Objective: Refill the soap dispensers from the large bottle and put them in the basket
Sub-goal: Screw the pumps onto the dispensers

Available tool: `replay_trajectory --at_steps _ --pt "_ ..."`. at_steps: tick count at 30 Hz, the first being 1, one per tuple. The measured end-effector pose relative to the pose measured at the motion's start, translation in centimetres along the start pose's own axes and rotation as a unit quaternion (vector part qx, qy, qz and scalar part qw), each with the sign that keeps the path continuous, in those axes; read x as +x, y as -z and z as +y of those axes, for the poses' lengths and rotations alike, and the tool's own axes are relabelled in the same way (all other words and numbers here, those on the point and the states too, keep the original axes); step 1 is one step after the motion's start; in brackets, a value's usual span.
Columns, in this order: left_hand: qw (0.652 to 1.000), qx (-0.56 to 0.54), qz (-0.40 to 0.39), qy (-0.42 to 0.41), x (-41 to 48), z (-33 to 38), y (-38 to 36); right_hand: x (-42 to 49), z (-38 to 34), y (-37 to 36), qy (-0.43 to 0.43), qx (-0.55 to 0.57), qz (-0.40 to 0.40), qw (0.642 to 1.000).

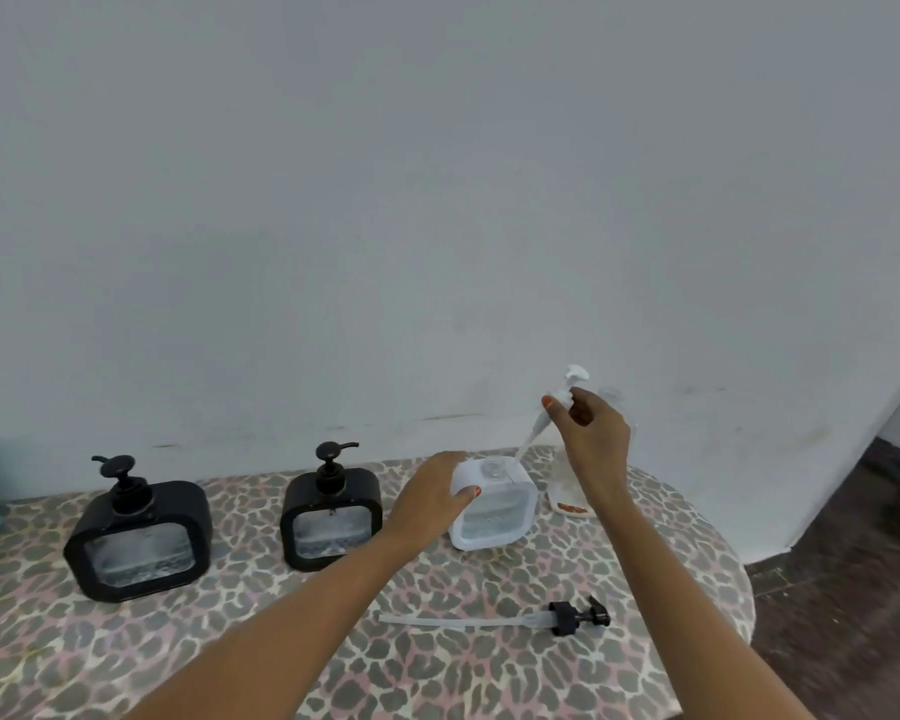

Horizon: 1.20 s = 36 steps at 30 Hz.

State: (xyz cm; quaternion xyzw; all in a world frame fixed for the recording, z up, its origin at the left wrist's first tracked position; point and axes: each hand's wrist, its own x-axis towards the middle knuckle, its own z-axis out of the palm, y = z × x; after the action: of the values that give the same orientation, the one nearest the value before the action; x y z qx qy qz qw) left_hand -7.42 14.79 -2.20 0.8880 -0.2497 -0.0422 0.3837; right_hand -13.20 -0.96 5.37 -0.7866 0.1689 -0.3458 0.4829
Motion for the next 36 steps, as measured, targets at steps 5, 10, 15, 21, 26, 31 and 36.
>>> replay_trajectory --at_steps 5,10,15,21,26,31,36 --pt "0.999 0.040 -0.025 0.011 1.4 0.1 -1.2 1.0 0.7 -0.7 0.026 0.009 0.000 1.000" --pt "1.000 0.021 -0.012 0.014 1.8 -0.2 -1.5 1.3 1.6 -1.9 0.047 0.002 -0.027 0.999" --pt "1.000 0.010 -0.012 -0.003 2.2 -0.8 -1.3 0.8 2.7 -3.0 0.038 -0.004 -0.061 0.997" --pt "1.000 0.009 -0.005 -0.012 2.2 -1.3 -1.2 -0.1 4.5 -4.7 0.035 -0.049 -0.118 0.991" --pt "1.000 -0.002 -0.011 -0.008 2.3 -1.4 -1.0 -1.0 5.7 -5.8 0.046 -0.086 -0.142 0.985" --pt "1.000 -0.013 0.003 -0.010 2.4 -1.4 -1.2 -1.4 6.7 -6.1 0.041 -0.091 -0.136 0.986" --pt "1.000 -0.025 0.008 -0.004 2.4 -1.3 -1.2 -1.8 7.9 -6.6 0.024 -0.107 -0.106 0.988"
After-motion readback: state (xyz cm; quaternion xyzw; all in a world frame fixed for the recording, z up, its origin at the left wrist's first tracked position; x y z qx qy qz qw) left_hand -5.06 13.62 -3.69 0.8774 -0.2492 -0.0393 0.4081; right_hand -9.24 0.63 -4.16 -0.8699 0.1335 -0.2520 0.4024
